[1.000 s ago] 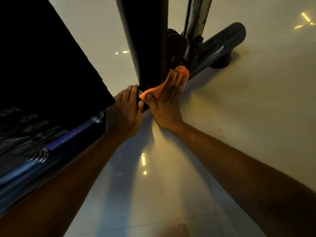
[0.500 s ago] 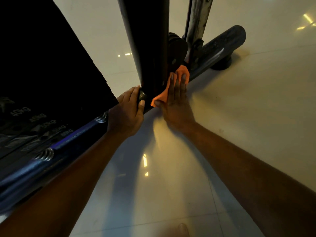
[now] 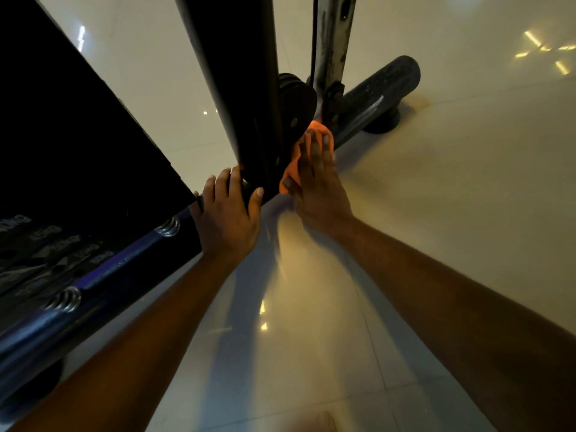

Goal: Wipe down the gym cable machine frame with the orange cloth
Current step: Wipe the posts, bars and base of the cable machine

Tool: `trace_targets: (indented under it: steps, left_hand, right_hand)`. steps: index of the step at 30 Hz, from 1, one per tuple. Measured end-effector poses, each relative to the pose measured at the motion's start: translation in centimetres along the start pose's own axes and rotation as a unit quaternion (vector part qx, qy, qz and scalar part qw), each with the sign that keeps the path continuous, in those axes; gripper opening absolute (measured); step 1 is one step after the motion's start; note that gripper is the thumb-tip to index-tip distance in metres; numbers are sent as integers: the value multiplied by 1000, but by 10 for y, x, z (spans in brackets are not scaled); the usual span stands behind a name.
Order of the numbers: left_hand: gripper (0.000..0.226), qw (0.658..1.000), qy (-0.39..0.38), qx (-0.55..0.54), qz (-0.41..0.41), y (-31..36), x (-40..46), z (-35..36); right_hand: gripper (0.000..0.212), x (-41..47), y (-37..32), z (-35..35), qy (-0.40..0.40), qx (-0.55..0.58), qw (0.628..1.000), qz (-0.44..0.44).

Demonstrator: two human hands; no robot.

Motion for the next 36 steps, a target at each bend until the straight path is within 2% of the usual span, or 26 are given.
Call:
trace_targets:
  steps: [4, 7, 9, 11, 14, 17, 23, 26, 28, 32, 36]
  left_hand:
    - [69, 1000, -5, 8, 2, 1, 0, 2]
    - [68, 1000, -9, 6, -1, 1, 0, 3]
    - [67, 1000, -8, 5, -2, 3, -3, 2]
    - [68, 1000, -1, 10, 2, 6, -10, 1]
    - [70, 1000, 20, 7, 17, 13, -26, 1]
    - [67, 999, 23, -10, 41, 23, -43, 0]
    - [52, 986, 38, -80, 139, 70, -42, 0]
    - [50, 976, 31, -155, 153, 105, -19, 11]
    - [48, 972, 29, -166, 166, 122, 2, 22]
    - [44, 975, 44, -183, 116, 139, 36, 49]
    - [61, 975, 48, -213, 28, 149, 55, 65]
  right_hand:
    - [93, -4, -21, 0, 22, -37, 997, -60]
    - [103, -5, -8, -20, 23, 10, 999, -48]
    - [95, -6, -10, -31, 33, 4, 996, -83]
    - [76, -10, -7, -34, 25, -33, 991, -127]
    - [57, -19, 1, -48, -37, -10, 996, -85]
    - [53, -32, 13, -73, -25, 34, 998, -42]
    - [51, -47, 51, -99, -22, 57, 998, -8]
    - [55, -39, 69, -109, -27, 58, 998, 14]
    - [58, -30, 79, -113, -39, 55, 997, 25]
    - [61, -12, 95, -111, -80, 37, 995, 36]
    - [65, 24, 108, -95, -94, 26, 995, 14]
Point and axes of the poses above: each hand's wrist, its own x-axis towards the middle knuckle, its own z-axis out of the palm, y = z × x, the point moved 4 cm from there along x, towards the middle knuckle, and after that the axes turned 6 degrees about -x, right-handed, at the moved point
